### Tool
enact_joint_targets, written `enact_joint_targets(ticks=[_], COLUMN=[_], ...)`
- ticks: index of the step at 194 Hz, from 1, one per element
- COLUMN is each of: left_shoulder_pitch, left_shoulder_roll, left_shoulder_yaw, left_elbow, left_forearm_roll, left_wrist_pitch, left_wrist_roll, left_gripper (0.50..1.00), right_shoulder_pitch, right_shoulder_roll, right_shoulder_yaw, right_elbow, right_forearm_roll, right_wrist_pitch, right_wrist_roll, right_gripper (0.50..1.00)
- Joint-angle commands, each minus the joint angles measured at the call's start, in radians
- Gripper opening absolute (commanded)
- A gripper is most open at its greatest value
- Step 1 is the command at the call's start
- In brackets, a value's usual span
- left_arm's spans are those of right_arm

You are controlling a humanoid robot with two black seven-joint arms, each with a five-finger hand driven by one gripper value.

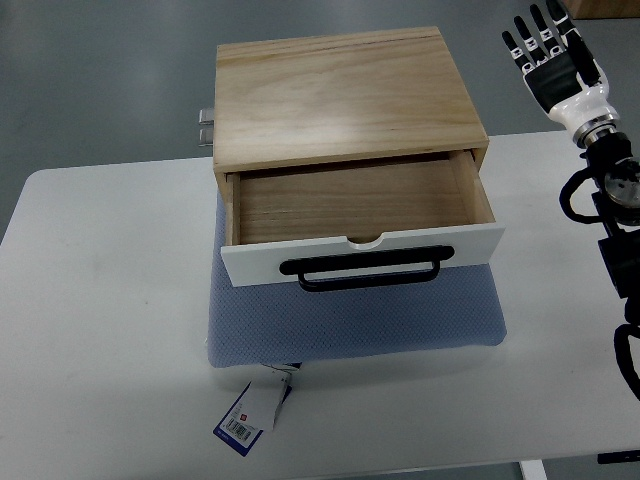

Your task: Open wood drawer with right hand

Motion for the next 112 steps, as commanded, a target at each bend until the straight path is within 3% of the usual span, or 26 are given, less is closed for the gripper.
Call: enact_joint_targets(ticks=[1, 112], left_shoulder_pitch=[0.0, 0.0], left_shoulder_roll=[0.0, 0.0], left_shoulder_yaw=[0.0, 0.0], left_elbow=[-0.001, -0.001], left_forearm_roll=[0.0, 0.0], left_wrist_pitch=[0.0, 0.0], left_wrist_roll=[0.0, 0.0], left_gripper=[1.0, 1.0], right_shoulder_pitch=[-0.021, -0.038], right_shoulder_roll=[0.02, 0.028], right_shoulder_yaw=[0.001, -0.008], right_elbow=[-0.005, -0.033], right_forearm_roll=[-0.002, -0.023], right_wrist_pitch=[0.02, 0.028], right_wrist_roll=[0.0, 0.023], right_gripper=[0.944, 0.944])
